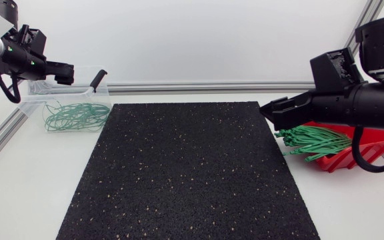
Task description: Take a green cable tie from the red box, thread the tail through the head to close it, then place it in the transparent bin on the left.
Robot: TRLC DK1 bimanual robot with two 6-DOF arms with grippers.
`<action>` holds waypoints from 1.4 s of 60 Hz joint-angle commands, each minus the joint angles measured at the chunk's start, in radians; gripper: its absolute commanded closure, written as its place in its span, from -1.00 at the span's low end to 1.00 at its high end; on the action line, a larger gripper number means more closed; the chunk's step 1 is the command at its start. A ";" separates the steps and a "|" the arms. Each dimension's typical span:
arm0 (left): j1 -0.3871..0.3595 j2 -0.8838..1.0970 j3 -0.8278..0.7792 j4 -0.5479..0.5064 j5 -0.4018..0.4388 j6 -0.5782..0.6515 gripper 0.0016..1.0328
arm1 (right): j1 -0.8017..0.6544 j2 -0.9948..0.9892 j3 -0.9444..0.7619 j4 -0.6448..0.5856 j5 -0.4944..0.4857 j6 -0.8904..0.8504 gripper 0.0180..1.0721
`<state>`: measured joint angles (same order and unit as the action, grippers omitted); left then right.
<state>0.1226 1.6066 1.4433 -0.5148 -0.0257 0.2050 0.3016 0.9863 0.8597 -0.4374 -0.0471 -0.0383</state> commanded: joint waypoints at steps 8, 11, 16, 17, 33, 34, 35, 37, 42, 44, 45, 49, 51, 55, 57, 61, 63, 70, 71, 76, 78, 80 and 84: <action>-0.011 -0.142 -0.221 0.105 -0.005 -0.102 -0.94 | -0.156 -0.110 -0.113 0.037 0.007 -0.086 -0.91; -0.020 -0.194 -0.304 0.197 -0.005 -0.111 -0.94 | -0.188 -0.138 -0.140 0.046 0.006 -0.100 -0.91; -0.026 -0.261 -0.388 0.245 -0.003 -0.116 -0.94 | -0.229 -0.189 -0.194 0.069 0.001 -0.110 -0.91; -0.026 -0.274 -0.403 0.249 -0.003 -0.116 -0.94 | -0.234 -0.198 -0.203 0.069 0.000 -0.110 -0.91; -0.046 -0.468 -0.673 0.387 -0.003 -0.148 -0.94 | -0.259 -0.417 -0.330 0.089 0.013 -0.103 -0.91; -0.046 -0.482 -0.690 0.406 -0.003 -0.151 -0.94 | -0.259 -0.425 -0.337 0.091 0.016 -0.103 -0.91; -0.046 -0.499 -0.713 0.429 -0.003 -0.151 -0.94 | -0.259 -0.439 -0.344 0.091 0.021 -0.103 -0.91; -0.046 -0.522 -0.744 0.460 -0.003 -0.153 -0.94 | -0.259 -0.456 -0.357 0.092 0.027 -0.103 -0.91; -0.054 -0.585 -0.839 0.541 -0.003 -0.156 -0.94 | -0.259 -0.498 -0.395 0.116 0.035 -0.094 -0.91; -0.058 -0.599 -0.865 0.556 -0.003 -0.156 -0.94 | -0.261 -0.515 -0.411 0.127 0.036 -0.089 -0.91; -0.061 -0.606 -0.879 0.565 -0.003 -0.157 -0.94 | -0.262 -0.524 -0.420 0.133 0.036 -0.087 -0.91; -0.074 -0.636 -0.928 0.592 0.001 -0.176 -0.94 | -0.264 -0.555 -0.450 0.154 0.037 -0.078 -0.91; -0.074 -0.654 -0.959 0.618 0.007 -0.180 -0.94 | -0.266 -0.573 -0.467 0.165 0.037 -0.073 -0.91; -0.077 -0.686 -1.014 0.679 0.007 -0.184 -0.94 | -0.269 -0.607 -0.499 0.187 0.038 -0.064 -0.91; -0.080 -0.695 -1.031 0.703 0.007 -0.184 -0.94 | -0.270 -0.622 -0.514 0.198 0.038 -0.060 -0.91; -0.089 -0.711 -1.064 0.736 0.007 -0.185 -0.94 | -0.274 -0.664 -0.554 0.225 0.039 -0.049 -0.91; -0.087 -0.711 -1.074 0.750 0.007 -0.193 -0.94 | -0.275 -0.681 -0.570 0.236 0.040 -0.044 -0.91; -0.086 -0.723 -1.124 0.815 0.007 -0.200 -0.94 | -0.280 -0.738 -0.624 0.274 0.041 -0.029 -0.91; -0.084 -0.726 -1.133 0.831 0.007 -0.200 -0.94 | -0.281 -0.746 -0.631 0.279 0.041 -0.027 -0.91; -0.081 -0.743 -1.173 0.886 0.006 -0.200 -0.94 | -0.285 -0.790 -0.673 0.308 0.042 -0.015 -0.91; -0.080 -0.748 -1.189 0.900 0.006 -0.202 -0.94 | -0.286 -0.805 -0.687 0.318 0.043 -0.011 -0.91; -0.078 -0.752 -1.207 0.926 0.006 -0.202 -0.94 | -0.287 -0.822 -0.703 0.329 0.043 -0.006 -0.91; -0.078 -0.764 -1.239 0.969 0.006 -0.202 -0.94 | -0.291 -0.863 -0.743 0.356 0.044 0.005 -0.91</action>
<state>0.0429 0.8600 0.2523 0.4156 -0.0238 0.0250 0.0231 0.1608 0.1665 -0.1131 -0.0097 -0.0605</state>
